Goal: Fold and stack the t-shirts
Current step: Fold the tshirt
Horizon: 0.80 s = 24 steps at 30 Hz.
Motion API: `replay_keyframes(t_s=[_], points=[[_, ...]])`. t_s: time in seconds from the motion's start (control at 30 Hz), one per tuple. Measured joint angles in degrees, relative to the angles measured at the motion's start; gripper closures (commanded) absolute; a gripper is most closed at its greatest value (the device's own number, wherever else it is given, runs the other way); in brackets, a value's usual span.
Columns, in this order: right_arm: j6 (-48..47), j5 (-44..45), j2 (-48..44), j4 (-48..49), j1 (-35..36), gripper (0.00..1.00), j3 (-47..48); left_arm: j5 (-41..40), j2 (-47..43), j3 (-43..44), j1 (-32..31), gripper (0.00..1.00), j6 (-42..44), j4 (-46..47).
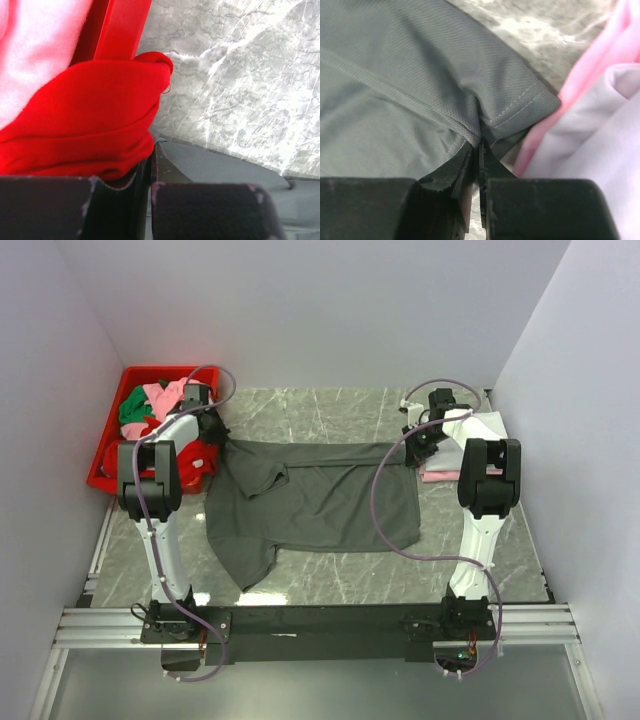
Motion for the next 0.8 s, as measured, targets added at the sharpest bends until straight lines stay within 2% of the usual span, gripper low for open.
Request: replay_keyframes(t_s=[0.33,0.47,0.5,0.67,0.8], points=[[-1.7,3.9,-0.1,-0.3,0.0,0.87,0.0,2.0,0.7,1.8,0.9,0.93,0.0,-1.7],[-3.2,3.9,-0.3,-0.9,0.0,0.74,0.0,2.5,1.5,3.2,1.0,0.92,0.0,-2.4],[-3.6,3.9,-0.4,-1.2,0.0,0.66,-0.1,2.7,1.7,3.5,1.0,0.91,0.0,-2.6],[-5.9,3.1,-2.7,-3.0,0.0,0.54,-1.1,5.1,2.0,4.6,1.4,0.69,0.1,-2.7],[-7.5,1.2,-6.4,-4.8,0.2,0.52,-1.9,7.4,1.4,4.8,1.4,0.55,0.0,-2.0]])
